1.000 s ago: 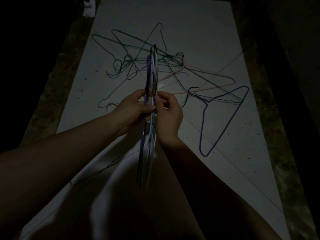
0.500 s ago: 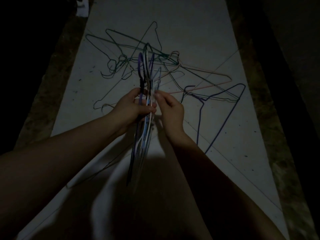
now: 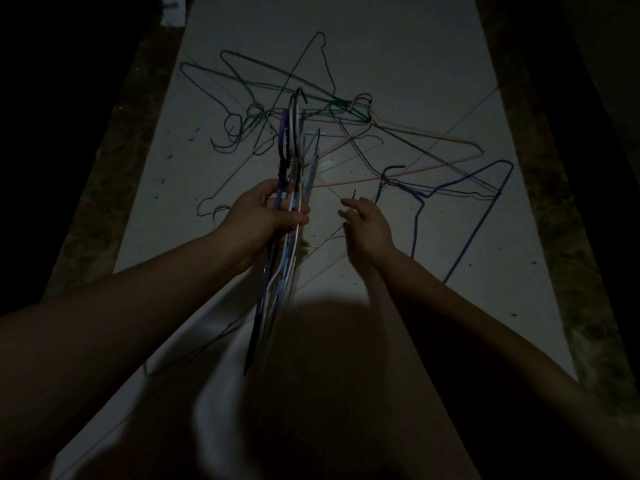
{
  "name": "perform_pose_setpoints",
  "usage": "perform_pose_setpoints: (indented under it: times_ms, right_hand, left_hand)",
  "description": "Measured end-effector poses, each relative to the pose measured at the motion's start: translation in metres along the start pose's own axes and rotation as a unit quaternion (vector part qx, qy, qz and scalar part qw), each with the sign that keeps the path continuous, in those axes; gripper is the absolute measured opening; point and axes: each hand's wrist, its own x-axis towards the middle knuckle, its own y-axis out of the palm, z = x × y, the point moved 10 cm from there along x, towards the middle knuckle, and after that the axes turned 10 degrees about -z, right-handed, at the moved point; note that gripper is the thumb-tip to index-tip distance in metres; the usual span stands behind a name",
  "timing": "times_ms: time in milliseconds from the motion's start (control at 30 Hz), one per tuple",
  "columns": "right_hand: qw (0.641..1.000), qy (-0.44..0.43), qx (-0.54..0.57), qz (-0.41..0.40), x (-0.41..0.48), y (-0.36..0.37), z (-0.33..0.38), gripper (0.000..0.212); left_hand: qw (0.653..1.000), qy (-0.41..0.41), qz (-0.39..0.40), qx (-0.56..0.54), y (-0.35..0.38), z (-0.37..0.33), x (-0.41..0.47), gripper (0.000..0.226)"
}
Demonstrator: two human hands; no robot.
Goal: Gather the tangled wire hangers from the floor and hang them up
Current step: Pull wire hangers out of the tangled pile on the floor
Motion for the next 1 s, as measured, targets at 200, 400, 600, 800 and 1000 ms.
perform_pose_setpoints:
  times_ms: [200,400,600,800,1000]
  right_hand:
    - [0.993,0.062,0.097,-0.038,0.0,-0.01,-0.001,0.029]
    - [0.989,0.037,0.06,-0.128,0.004,-0.042,0.017,0.03]
    - [0.984,-0.032,-0.124,-0.122,0.018,-0.066,0.048,0.025]
    - [0.948,-0.082,-0.282,-0.12,0.021,-0.084,0.076,0.035]
    - [0.988,-0.06,-0.075,-0.122,0.019,-0.098,0.1,0.034]
  left_hand:
    - [1.0,0.004,-0.002,0.003,-0.004,0.002,0.004,0.038]
    - [1.0,0.011,0.002,0.008,-0.005,-0.001,0.0,0.035]
    - [1.0,0.025,0.009,-0.005,-0.007,-0.014,-0.004,0.032]
    - [0.998,0.05,0.013,-0.019,-0.009,-0.029,-0.007,0.036]
    - [0.998,0.059,0.01,-0.021,-0.015,-0.036,-0.009,0.034]
